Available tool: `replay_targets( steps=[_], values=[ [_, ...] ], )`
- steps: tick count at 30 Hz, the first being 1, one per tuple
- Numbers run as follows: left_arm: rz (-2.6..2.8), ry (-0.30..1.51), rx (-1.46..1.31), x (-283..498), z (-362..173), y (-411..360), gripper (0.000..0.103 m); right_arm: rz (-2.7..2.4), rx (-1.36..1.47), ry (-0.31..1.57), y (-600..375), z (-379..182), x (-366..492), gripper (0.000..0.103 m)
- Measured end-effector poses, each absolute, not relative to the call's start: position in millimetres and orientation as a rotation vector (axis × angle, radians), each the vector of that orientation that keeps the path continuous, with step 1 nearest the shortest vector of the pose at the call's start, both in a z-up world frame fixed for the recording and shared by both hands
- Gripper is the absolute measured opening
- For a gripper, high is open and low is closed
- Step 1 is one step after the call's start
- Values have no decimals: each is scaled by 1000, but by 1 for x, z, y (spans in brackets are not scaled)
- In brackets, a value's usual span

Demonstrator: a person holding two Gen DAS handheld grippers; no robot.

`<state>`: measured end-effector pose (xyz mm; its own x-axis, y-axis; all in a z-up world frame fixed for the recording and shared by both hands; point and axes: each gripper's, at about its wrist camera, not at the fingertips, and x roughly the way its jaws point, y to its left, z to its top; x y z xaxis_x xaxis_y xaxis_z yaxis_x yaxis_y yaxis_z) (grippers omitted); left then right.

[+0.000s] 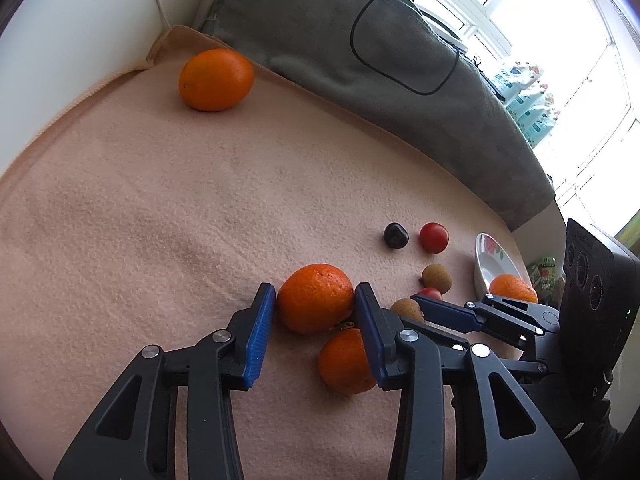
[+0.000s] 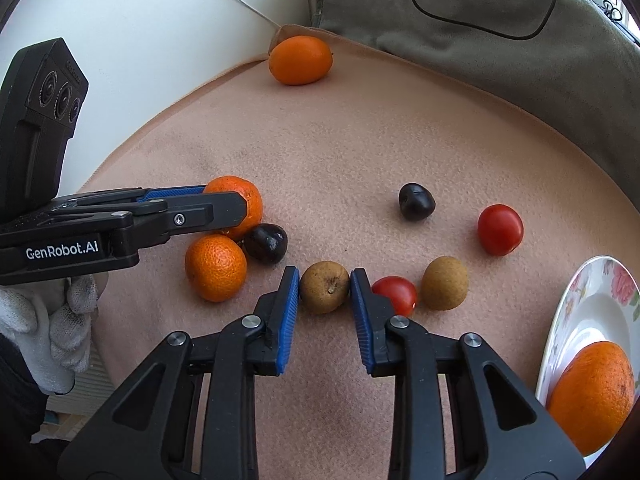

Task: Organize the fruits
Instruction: 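Close the right gripper on the brown fruit while the left gripper grasps the small tangerine, then carry the brown fruit into the bowl and release while the left gripper drops the tangerine there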

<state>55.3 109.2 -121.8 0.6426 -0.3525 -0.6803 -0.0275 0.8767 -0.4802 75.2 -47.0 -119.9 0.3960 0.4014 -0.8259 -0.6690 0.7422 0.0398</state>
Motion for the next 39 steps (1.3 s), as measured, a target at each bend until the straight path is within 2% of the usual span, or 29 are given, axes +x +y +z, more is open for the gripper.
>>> replay_targets(
  steps=[23, 39],
  values=[
    [-190, 823, -474, 57, -107, 101, 39, 680, -164, 880, -87, -92, 66, 27],
    [-291, 779, -433, 76, -82, 52, 39, 589, -64, 785, -157, -50, 58, 27]
  ],
)
